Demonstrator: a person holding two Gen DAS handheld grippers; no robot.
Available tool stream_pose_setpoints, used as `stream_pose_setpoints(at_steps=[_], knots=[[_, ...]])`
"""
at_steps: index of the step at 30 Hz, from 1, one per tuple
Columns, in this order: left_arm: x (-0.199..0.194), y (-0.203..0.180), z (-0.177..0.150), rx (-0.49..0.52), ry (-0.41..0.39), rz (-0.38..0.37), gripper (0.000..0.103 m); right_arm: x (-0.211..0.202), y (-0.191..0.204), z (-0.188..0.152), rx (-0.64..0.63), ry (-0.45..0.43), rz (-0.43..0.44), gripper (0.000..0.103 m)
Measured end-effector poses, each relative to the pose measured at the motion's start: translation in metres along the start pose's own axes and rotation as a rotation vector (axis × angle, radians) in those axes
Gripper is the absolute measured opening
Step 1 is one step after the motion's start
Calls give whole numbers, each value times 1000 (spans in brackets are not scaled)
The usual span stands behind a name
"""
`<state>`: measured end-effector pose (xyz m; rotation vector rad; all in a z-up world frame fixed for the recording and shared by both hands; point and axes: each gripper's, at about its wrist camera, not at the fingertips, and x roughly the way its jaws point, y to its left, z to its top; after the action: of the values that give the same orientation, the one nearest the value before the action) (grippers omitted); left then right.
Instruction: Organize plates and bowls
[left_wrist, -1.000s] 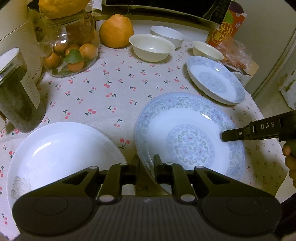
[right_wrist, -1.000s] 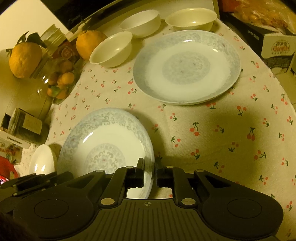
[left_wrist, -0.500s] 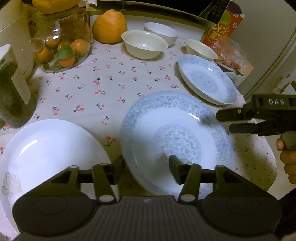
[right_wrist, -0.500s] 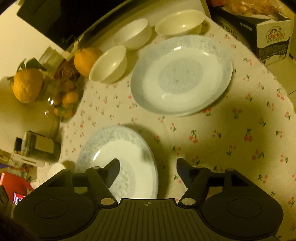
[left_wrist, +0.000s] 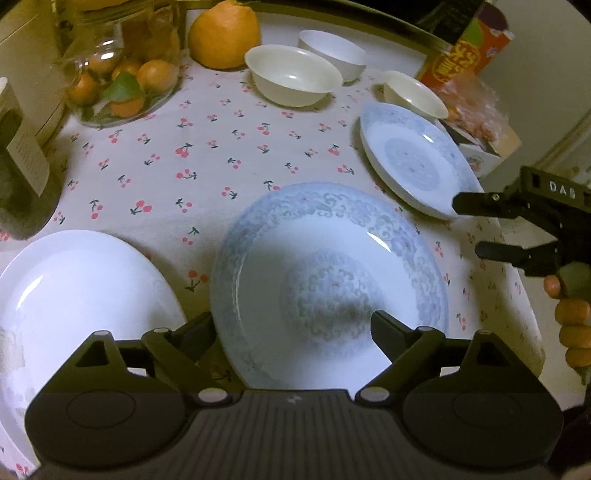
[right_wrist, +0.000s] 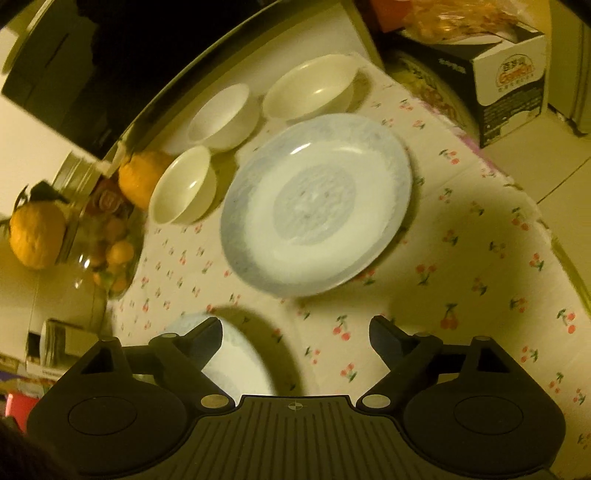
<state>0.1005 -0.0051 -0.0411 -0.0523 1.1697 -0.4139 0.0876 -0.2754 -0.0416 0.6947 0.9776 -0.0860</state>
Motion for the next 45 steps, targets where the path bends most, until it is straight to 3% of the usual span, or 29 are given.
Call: stream_pose_setpoints(at_steps=[10, 19, 23, 29, 35, 38, 40, 45], knots=[[-10, -22, 26, 33, -102, 54, 101, 3, -14, 17, 50, -14, -12, 89], [16, -43, 55, 110, -169, 86, 103, 5, -27, 26, 111, -76, -47, 89], [32, -49, 66, 136, -193, 70, 102, 5, -35, 30, 154, -119, -23, 89], [51, -57, 79, 175, -222, 54, 85, 6, -44, 35, 202, -168, -5, 89], [68, -62, 95, 148, -252, -37, 65, 9, -44, 39, 183, -221, -28, 88], [81, -64, 102, 126, -251, -75, 54, 13, -47, 43, 178, -244, -54, 80], [91, -64, 105, 110, -242, -89, 47, 17, -50, 45, 191, -238, -61, 66], [104, -62, 108, 87, -245, -114, 37, 25, -53, 47, 192, -235, -75, 45]])
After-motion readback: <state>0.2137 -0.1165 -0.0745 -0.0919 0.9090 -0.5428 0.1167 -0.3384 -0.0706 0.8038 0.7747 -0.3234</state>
